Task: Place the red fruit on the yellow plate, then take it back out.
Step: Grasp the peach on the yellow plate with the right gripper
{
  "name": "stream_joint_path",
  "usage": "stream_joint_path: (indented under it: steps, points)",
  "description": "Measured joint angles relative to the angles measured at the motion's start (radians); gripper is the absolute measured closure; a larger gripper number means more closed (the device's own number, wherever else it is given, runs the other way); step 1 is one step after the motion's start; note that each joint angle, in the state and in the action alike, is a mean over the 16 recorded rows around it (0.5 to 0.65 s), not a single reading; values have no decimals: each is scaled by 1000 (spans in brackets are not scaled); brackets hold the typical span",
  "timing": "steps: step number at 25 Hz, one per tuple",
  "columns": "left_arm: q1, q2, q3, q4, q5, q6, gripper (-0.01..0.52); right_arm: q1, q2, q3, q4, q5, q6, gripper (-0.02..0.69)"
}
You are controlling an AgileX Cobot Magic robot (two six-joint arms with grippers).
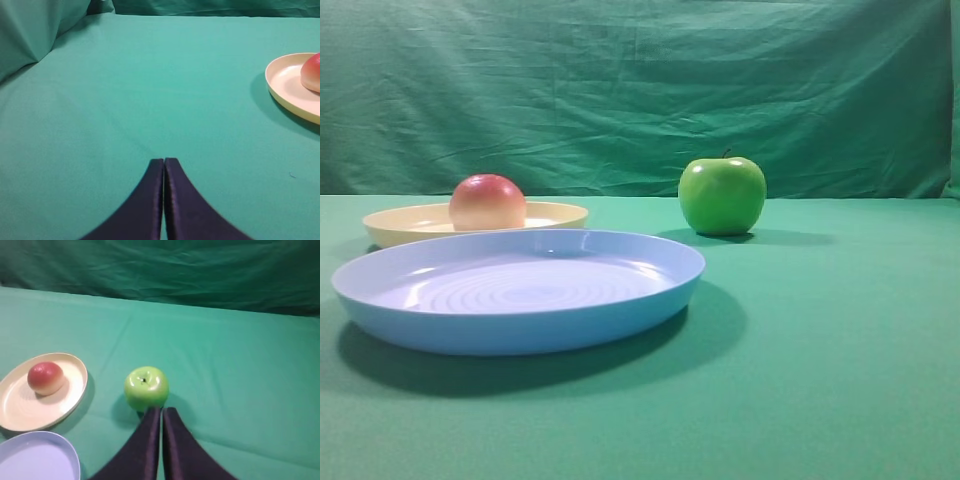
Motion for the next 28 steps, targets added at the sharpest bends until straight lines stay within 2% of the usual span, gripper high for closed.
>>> stream_joint_path:
  steps: [11,19,23,28]
  points:
    - [0,0,0,0,0,0,514,132,499,-407,78,113,-137,665]
    - [0,0,0,0,0,0,514,144,848,-733,314,182,-376,652]
    - [0,0,0,0,0,0,514,148,996,-860,451,177,-528,590]
    - [0,0,0,0,0,0,514,164,1144,-974,576,143,-686,417]
